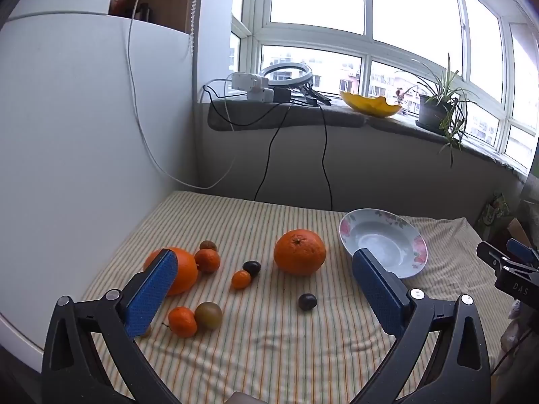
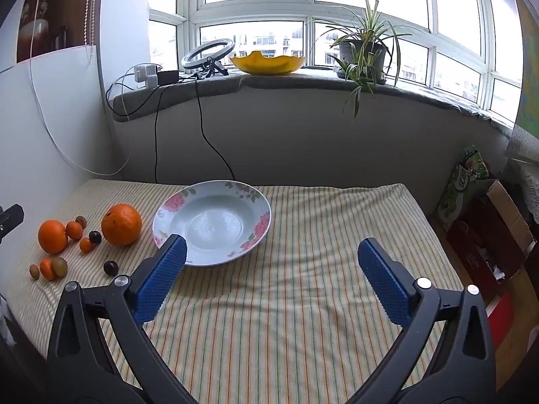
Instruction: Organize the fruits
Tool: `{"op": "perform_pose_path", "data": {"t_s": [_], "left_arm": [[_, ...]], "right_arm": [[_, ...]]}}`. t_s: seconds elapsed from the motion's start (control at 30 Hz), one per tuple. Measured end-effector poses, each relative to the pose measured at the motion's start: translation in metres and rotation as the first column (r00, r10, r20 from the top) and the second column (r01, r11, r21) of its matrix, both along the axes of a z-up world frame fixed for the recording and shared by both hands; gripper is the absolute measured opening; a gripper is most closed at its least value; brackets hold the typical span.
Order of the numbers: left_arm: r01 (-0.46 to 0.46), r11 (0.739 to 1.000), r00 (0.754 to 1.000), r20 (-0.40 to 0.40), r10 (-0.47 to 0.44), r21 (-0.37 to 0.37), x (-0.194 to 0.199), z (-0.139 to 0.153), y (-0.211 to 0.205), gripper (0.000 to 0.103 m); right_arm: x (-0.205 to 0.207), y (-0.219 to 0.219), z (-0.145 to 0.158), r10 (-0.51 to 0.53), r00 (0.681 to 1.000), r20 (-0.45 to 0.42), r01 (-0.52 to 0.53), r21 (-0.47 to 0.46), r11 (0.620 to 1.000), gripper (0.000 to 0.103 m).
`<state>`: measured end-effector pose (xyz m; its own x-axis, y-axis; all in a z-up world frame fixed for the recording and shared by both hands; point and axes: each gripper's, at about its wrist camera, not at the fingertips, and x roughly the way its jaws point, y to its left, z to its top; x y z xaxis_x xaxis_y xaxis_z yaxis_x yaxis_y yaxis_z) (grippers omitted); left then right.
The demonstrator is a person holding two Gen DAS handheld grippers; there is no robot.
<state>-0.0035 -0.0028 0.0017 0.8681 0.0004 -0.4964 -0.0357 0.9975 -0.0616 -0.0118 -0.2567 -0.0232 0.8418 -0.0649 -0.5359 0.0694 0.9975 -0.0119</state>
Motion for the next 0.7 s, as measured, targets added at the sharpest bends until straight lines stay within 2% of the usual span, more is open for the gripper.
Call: {"op": "perform_pose_path", "data": {"t_s": [0.7], "left_arm": [[0.012, 1.000, 1.000, 0.001, -0.012, 0.006, 0.0000, -0.0006, -0.0025, 0.102]], "right_arm": [[-0.0020, -0.0005, 0.0024, -0.009, 1.000, 0.000, 0.009, -0.010, 1.000, 0.103]]}}
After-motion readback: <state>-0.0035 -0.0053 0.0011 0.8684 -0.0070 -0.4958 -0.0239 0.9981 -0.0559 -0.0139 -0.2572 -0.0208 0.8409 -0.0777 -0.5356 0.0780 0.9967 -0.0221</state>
